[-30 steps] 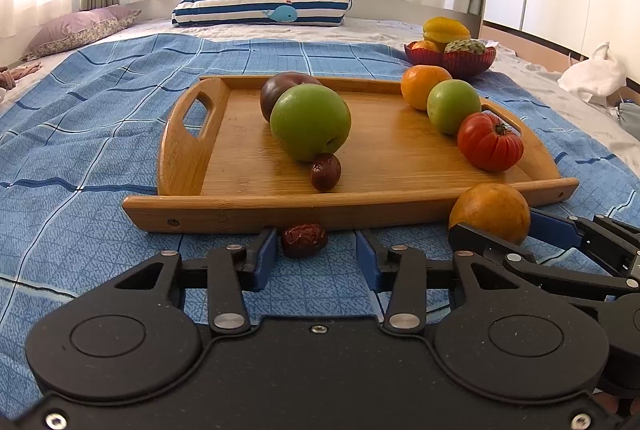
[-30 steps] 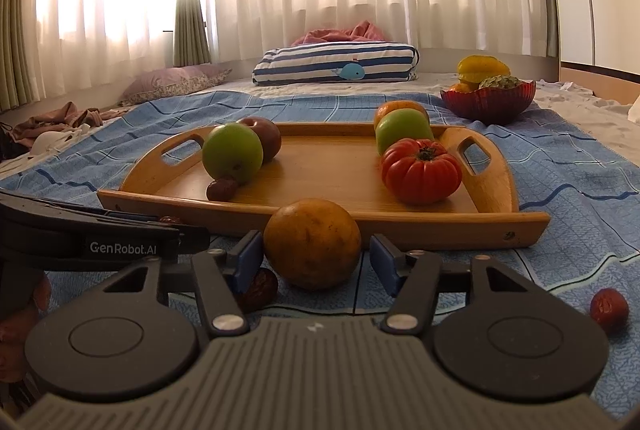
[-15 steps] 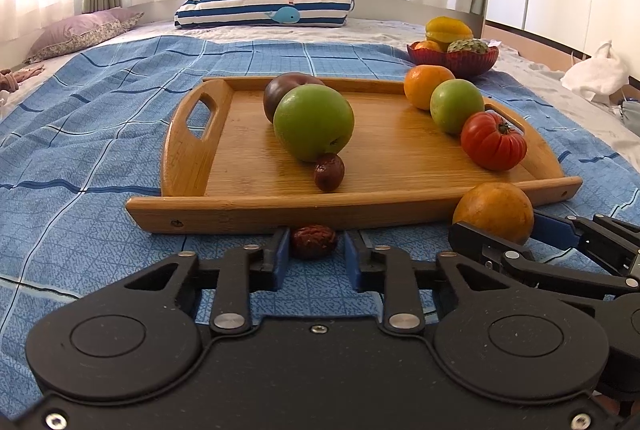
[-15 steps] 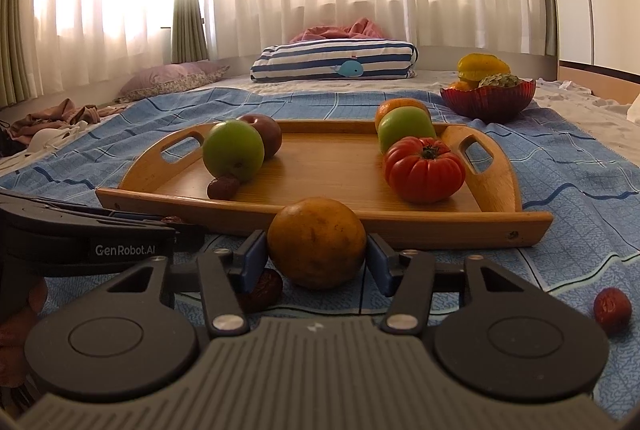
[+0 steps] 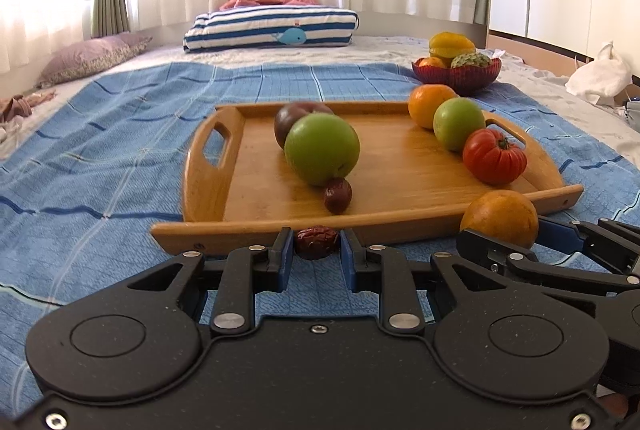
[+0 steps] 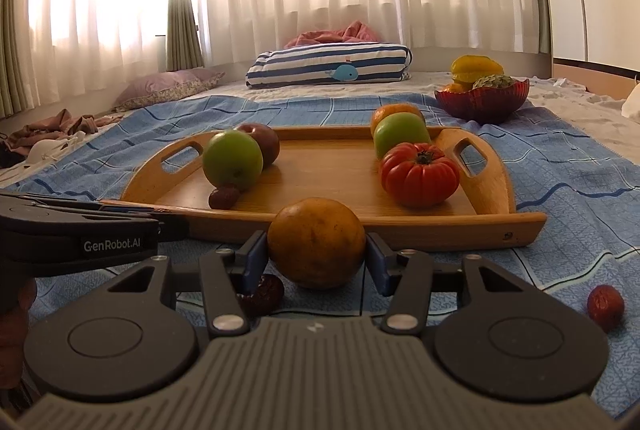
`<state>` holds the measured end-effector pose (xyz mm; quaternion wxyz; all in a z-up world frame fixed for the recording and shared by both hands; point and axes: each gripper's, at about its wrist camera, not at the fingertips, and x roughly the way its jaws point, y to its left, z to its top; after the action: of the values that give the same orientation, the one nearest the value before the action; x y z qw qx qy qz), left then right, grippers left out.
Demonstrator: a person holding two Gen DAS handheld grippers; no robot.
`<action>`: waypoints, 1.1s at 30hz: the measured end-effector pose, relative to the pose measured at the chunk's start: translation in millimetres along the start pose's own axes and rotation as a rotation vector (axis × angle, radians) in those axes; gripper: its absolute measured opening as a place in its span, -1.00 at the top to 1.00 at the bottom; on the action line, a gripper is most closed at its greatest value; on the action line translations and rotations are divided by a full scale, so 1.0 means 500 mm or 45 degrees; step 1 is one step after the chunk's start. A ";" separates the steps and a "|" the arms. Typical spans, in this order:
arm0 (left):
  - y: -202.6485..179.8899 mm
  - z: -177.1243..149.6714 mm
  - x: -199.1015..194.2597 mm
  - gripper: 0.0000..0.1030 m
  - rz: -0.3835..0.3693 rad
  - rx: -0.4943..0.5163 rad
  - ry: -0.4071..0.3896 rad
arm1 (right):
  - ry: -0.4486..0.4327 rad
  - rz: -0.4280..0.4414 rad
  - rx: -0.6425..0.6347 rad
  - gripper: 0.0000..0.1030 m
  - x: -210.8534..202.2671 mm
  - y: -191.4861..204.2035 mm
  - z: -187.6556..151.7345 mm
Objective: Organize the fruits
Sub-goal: 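Lift the date and brown round fruit over the wooden tray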
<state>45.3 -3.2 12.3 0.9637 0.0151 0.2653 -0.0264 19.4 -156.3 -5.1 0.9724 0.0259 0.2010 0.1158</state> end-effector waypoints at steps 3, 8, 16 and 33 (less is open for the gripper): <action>0.003 0.008 -0.009 0.54 0.004 -0.006 -0.013 | -0.026 0.006 0.008 -0.08 -0.010 0.001 0.010; 0.014 0.025 -0.017 0.54 0.015 -0.020 -0.035 | -0.060 0.002 0.006 -0.08 -0.017 0.001 0.032; 0.037 0.052 -0.008 0.54 0.019 -0.045 -0.041 | -0.085 -0.011 -0.013 -0.09 0.001 0.001 0.065; 0.056 0.080 0.054 0.54 0.027 -0.056 -0.015 | 0.021 -0.023 0.077 -0.09 0.095 -0.020 0.092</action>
<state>90.4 21.9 33.1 0.9656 -0.0035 0.2598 -0.0106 82.0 -154.9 17.8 0.9704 0.0524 0.2127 0.1012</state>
